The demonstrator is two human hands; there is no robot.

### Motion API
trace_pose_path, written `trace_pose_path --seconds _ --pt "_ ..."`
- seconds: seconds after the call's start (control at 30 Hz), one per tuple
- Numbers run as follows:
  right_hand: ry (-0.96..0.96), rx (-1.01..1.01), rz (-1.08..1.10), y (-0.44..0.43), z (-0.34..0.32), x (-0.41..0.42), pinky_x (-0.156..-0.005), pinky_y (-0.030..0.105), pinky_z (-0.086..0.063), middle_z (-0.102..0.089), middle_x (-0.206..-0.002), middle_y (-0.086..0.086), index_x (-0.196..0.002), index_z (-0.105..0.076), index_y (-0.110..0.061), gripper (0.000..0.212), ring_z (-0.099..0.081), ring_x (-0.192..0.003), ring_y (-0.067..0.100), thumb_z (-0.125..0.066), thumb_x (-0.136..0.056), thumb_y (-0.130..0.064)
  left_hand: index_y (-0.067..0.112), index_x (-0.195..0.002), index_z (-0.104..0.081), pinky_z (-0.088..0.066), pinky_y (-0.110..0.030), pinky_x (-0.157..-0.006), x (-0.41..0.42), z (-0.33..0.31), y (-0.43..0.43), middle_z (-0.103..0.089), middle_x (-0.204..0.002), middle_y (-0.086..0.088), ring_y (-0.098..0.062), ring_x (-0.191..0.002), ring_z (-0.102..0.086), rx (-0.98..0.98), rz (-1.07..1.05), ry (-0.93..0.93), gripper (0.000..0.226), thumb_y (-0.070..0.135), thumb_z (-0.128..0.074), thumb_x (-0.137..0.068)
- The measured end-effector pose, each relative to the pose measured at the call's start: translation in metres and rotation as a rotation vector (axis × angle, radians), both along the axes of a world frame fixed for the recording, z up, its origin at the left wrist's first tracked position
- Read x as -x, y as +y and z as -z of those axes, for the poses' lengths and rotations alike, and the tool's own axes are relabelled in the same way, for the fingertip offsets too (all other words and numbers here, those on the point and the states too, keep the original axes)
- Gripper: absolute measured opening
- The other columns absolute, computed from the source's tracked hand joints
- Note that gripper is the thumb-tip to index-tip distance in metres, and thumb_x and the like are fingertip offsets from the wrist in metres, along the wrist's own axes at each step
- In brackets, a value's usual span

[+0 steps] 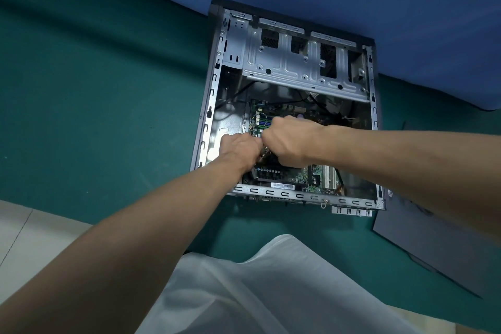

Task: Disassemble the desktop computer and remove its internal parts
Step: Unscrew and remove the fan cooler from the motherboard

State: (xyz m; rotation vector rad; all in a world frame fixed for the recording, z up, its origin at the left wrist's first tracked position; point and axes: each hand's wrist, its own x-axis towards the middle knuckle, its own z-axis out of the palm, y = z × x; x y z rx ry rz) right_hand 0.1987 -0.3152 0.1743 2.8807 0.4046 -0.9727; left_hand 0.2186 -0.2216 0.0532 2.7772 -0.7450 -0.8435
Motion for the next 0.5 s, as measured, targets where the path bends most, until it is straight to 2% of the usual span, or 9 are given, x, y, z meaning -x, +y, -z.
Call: trace_pose_path --seconds 0.07,0.13,0.17,0.2,0.23,0.3,0.37,0.43,0.5 --pt "0.043 -0.197 0.414 0.0 0.006 -0.005 -0.039 0.021 -0.039 -0.052 -0.059 0.008 -0.061 -0.049 -0.01 0.029 -0.051 -0.048 0.016 -0.057 -0.088 -0.016 0.025 -0.084 -0.055 -0.029 -0.031 -0.075 0.0 0.001 0.002 -0.046 -0.071 0.006 -0.017 -0.081 -0.046 0.008 0.003 -0.002 0.019 0.013 -0.046 -0.095" --pt "0.116 -0.346 0.828 -0.004 0.008 -0.011 -0.041 0.024 -0.049 -0.063 -0.061 0.011 -0.075 -0.06 -0.003 0.026 -0.058 -0.042 0.017 -0.054 -0.093 -0.023 0.024 -0.086 -0.057 -0.029 -0.032 -0.073 0.0 0.002 0.001 -0.047 -0.072 0.005 -0.017 -0.08 -0.046 0.006 0.017 -0.004 0.015 0.015 -0.05 -0.096" --pt "0.196 -0.396 1.053 -0.007 0.008 -0.013 -0.039 0.023 -0.047 -0.063 -0.061 0.012 -0.087 -0.059 -0.001 0.026 -0.056 -0.039 0.016 -0.049 -0.096 -0.023 0.023 -0.086 -0.054 -0.029 -0.032 -0.073 0.001 0.001 0.001 -0.046 -0.071 0.005 -0.017 -0.08 -0.046 -0.013 0.04 -0.014 0.012 0.015 -0.054 -0.095" --pt "0.286 -0.404 1.185 -0.007 0.007 -0.016 -0.037 0.021 -0.041 -0.062 -0.059 0.011 -0.096 -0.057 0.0 0.026 -0.052 -0.035 0.014 -0.043 -0.099 -0.022 0.024 -0.085 -0.05 -0.029 -0.032 -0.073 0.001 0.0 0.001 -0.044 -0.07 0.005 -0.018 -0.08 -0.046 -0.031 0.051 -0.02 0.013 0.017 -0.057 -0.094" --pt "0.354 -0.379 1.207 -0.005 0.006 -0.018 -0.036 0.018 -0.035 -0.059 -0.055 0.009 -0.098 -0.055 -0.001 0.026 -0.046 -0.032 0.011 -0.038 -0.1 -0.021 0.025 -0.085 -0.048 -0.028 -0.033 -0.073 0.002 -0.002 0.001 -0.042 -0.069 0.005 -0.018 -0.08 -0.046 -0.037 0.054 -0.019 0.015 0.019 -0.06 -0.093" --pt "0.339 -0.305 1.078 0.001 0.005 -0.021 -0.034 0.015 -0.027 -0.051 -0.048 0.004 -0.085 -0.057 -0.003 0.026 -0.038 -0.028 0.008 -0.038 -0.098 -0.015 0.023 -0.08 -0.047 -0.028 -0.032 -0.073 0.001 -0.001 0.0 -0.041 -0.067 0.005 -0.018 -0.08 -0.045 -0.037 0.048 -0.031 0.019 0.015 -0.057 -0.094" --pt "0.247 -0.155 0.753 0.007 0.002 -0.02 -0.033 0.014 -0.03 -0.053 -0.048 0.006 -0.069 -0.057 -0.003 0.027 -0.044 -0.032 0.011 -0.045 -0.093 -0.009 0.02 -0.068 -0.042 -0.03 -0.032 -0.072 0.001 -0.001 0.0 -0.042 -0.066 0.005 -0.017 -0.075 -0.046 -0.033 0.034 -0.047 0.03 0.006 -0.048 -0.094" --pt "0.194 0.033 0.35 0.008 -0.004 -0.018 -0.039 0.02 -0.035 -0.056 -0.063 0.008 -0.068 -0.053 -0.005 0.027 -0.052 -0.049 0.015 -0.048 -0.093 -0.013 0.024 -0.063 -0.037 -0.029 -0.03 -0.07 0.0 -0.002 0.0 -0.045 -0.066 0.005 -0.014 -0.067 -0.044 -0.016 0.018 -0.036 0.039 0.006 -0.044 -0.096" --pt "0.135 0.148 0.027 0.005 -0.009 -0.014 -0.047 0.024 -0.036 -0.044 -0.067 0.004 -0.073 -0.046 -0.005 0.026 -0.049 -0.058 0.018 -0.042 -0.097 -0.015 0.026 -0.062 -0.04 -0.028 -0.03 -0.067 -0.001 0.0 0.002 -0.046 -0.066 0.006 -0.013 -0.065 -0.043 -0.012 0.031 -0.025 0.037 0.016 -0.049 -0.097"
